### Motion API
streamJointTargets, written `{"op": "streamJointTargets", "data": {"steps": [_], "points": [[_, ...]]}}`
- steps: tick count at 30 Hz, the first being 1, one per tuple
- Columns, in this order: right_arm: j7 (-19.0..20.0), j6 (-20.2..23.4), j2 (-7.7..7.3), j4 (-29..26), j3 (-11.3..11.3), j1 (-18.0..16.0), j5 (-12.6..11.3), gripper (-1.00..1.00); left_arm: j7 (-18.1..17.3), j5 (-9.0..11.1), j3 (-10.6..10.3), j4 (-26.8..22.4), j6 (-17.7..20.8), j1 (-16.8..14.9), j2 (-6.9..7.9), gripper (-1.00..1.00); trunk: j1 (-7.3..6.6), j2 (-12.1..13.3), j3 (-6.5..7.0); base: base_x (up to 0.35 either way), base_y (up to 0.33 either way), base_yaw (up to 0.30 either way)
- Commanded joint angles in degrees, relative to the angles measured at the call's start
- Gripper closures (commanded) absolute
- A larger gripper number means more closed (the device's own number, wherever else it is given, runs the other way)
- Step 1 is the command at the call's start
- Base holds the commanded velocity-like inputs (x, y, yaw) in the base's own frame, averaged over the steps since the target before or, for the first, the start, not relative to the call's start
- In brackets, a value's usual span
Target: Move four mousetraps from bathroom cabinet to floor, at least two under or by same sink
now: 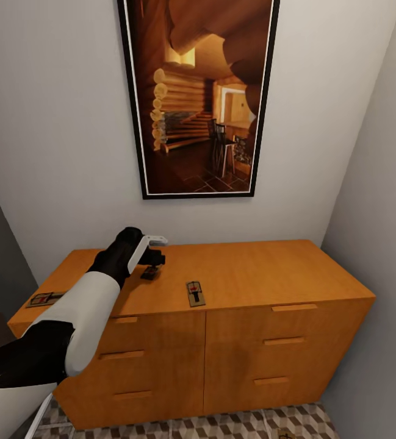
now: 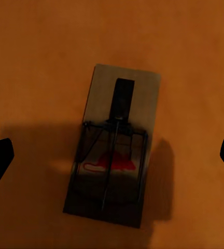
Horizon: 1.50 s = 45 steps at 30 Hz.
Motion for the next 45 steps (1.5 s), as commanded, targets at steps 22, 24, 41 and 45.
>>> {"op": "streamJointTargets", "data": {"steps": [22, 24, 41, 45], "points": [[-0.19, -0.14, 0.0, 0.04, -0.11, -0.04, 0.36, 1.0, 0.22, 0.0, -0.14, 1.88, 0.11, 0.05, 0.01, -1.0, 0.0, -0.03, -0.06, 0.0, 0.0, 0.0], [-0.19, -0.14, 0.0, 0.04, -0.11, -0.04, 0.36, 1.0, 0.22, -0.01, -0.14, 1.94, 0.11, 0.05, 0.01, -1.0, 0.0, -0.03, -0.06, 0.0, 0.0, 0.0], [-0.18, -0.14, 0.0, 0.04, -0.11, -0.04, 0.36, 1.0, 0.22, 0.0, -0.14, 2.52, 0.1, 0.37, 0.01, -1.0, 0.0, -0.03, -0.06, 0.0, 0.0, 0.0], [-0.19, -0.14, 0.0, 0.04, -0.11, -0.04, 0.37, 1.0, 0.22, -0.02, -0.14, 2.68, 0.09, 0.39, 0.01, -1.0, 0.0, -0.03, -0.06, 0.0, 0.0, 0.0]]}}
